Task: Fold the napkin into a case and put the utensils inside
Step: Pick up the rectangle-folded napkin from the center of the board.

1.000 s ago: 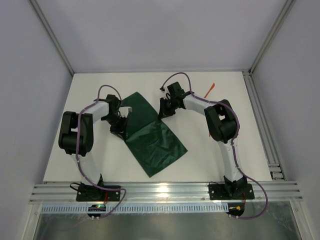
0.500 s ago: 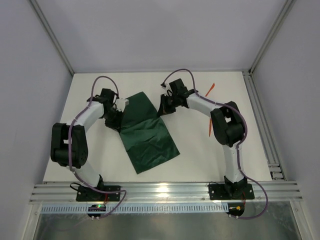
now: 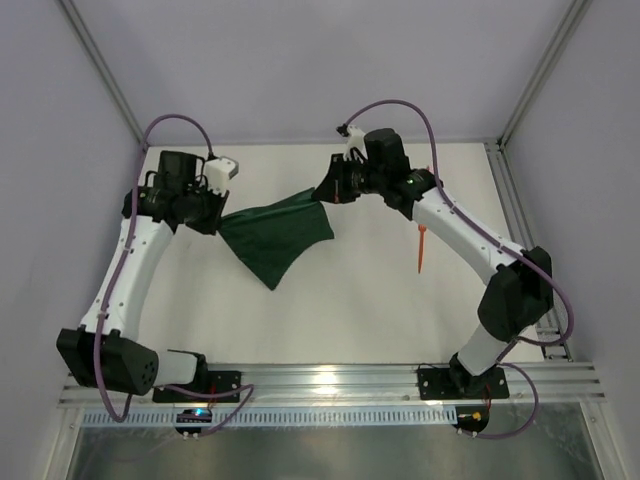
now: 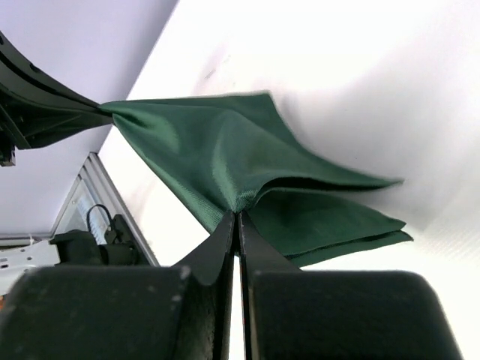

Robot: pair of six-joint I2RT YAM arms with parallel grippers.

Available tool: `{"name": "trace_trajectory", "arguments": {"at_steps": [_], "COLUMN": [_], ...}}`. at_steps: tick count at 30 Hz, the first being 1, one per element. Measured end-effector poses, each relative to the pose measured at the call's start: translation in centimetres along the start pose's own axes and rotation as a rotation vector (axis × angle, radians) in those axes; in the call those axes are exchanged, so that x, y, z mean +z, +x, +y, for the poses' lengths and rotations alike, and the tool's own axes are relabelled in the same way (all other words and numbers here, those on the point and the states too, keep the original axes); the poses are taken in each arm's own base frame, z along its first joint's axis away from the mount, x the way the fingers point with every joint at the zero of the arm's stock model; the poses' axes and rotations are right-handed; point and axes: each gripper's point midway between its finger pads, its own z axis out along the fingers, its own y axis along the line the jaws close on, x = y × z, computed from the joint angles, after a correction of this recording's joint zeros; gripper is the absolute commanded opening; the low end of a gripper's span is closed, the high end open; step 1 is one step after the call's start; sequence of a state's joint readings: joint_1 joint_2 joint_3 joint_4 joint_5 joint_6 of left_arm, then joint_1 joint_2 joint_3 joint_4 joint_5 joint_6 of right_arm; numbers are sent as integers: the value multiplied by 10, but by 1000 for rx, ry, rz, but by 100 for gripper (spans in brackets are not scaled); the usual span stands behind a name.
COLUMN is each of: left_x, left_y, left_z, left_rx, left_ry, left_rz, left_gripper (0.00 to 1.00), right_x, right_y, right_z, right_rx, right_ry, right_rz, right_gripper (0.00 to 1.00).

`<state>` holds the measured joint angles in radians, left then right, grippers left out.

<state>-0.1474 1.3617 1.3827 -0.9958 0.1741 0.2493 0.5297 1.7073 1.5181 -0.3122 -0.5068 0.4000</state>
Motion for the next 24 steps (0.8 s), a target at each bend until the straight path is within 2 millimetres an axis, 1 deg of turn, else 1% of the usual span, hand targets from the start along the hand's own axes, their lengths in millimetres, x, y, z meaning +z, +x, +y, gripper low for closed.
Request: {"name": "trace_trajectory", "arguments": {"at_steps": [3,5,7,11,13,15,19,22,24], "left_x": [-34,-57,-76,-113,-128,-140,-154,-154,-149], "left_y": [-10,-12,-10,3,13,25,41,52,58], "left_z": [-3,-7,-13,-30,-37,-45,-58,-64,-67], "left_rx": [28,49,69,112,130,149,182,188,181], "left_ry": [-22,-28,-27,-14,-11,3,25,48,65], "left_rz": [-70,-119,-157,-222,-240,-248,-272,-266,-243], "left_gripper": [0,0,0,0,0,0,0,0,0], "right_x": [-22,-39,-57,-89,-102,-112,-120,-117,-113], "right_y": [-6,-4,0,22,37,55,96,123,136], "right_z": [28,47,66,107,128,142,153,151,145], "right_rx": [-40,-64,-87,-111,-112,-97,-44,8,43], "right_ry": [-9,-15,-22,-58,-89,-109,-118,-107,-92], "right_rz": [-44,-69,-99,-134,-142,-138,-106,-67,-46], "right_gripper": [4,4,4,4,4,4,4,4,4]}}
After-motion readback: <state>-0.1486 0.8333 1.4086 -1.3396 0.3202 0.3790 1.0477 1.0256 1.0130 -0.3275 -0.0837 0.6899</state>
